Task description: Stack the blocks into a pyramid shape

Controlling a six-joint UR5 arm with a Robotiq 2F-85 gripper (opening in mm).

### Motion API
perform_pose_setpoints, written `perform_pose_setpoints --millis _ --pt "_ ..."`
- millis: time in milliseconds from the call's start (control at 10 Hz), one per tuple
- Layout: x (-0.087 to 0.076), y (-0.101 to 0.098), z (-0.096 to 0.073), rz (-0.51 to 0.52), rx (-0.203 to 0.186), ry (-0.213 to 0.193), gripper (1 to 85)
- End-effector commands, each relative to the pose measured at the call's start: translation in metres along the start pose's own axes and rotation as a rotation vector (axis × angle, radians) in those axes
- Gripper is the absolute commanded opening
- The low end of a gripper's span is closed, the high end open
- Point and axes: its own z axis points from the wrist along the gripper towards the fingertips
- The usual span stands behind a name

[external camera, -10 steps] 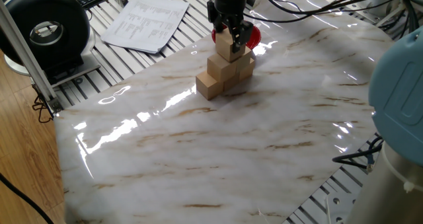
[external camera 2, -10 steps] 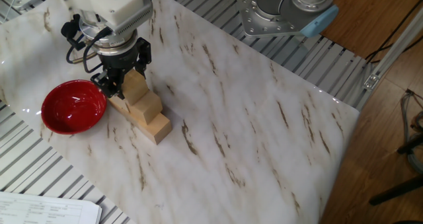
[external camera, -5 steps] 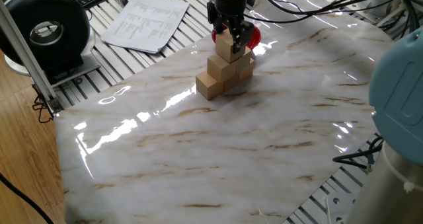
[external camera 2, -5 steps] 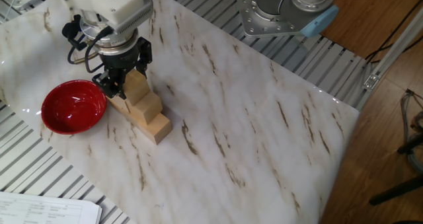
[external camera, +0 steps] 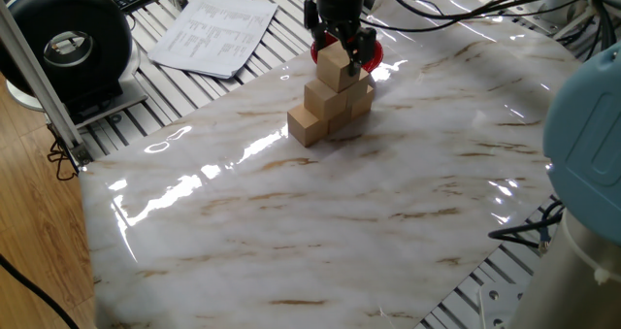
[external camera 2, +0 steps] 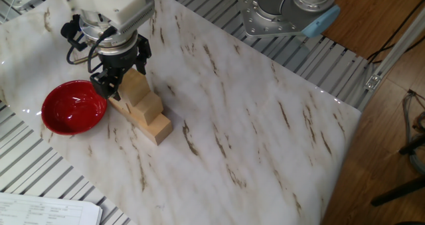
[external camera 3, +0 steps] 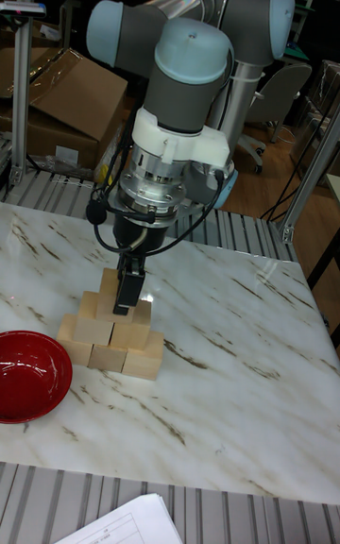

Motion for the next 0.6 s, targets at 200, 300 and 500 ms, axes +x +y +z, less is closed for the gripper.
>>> perform_pose_setpoints --millis 200,300,500 --pt "0.001 0.002 -0.002 0.001 -0.003 -0.001 85.0" --pt "0.003 0.002 -0.003 0.004 -0.005 0.002 85.0" --pt "0.016 -0.008 -0.009 -0.023 0.007 0.044 81.0"
